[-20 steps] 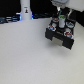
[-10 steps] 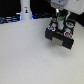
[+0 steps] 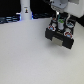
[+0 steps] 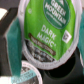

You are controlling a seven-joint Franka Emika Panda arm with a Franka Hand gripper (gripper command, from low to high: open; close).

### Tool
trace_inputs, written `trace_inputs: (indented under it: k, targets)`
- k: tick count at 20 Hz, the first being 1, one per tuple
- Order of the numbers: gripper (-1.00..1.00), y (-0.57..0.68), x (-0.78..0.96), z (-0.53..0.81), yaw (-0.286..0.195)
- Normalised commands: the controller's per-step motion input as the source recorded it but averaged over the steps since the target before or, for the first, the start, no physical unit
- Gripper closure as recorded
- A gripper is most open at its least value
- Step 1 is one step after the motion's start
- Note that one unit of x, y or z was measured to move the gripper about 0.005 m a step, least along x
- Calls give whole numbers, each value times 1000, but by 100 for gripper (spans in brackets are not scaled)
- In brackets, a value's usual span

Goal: Open the kcup holder, insert the kcup into the holder, and close the kcup holder

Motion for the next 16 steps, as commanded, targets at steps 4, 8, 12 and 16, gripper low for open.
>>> trace_inputs:
  k: [4, 8, 12, 16]
  targets:
    - [100, 147, 143, -166, 18]
    - [-100, 165, 142, -19, 38]
    - [-100, 102, 138, 218, 83]
    - [-100, 45, 144, 254, 86]
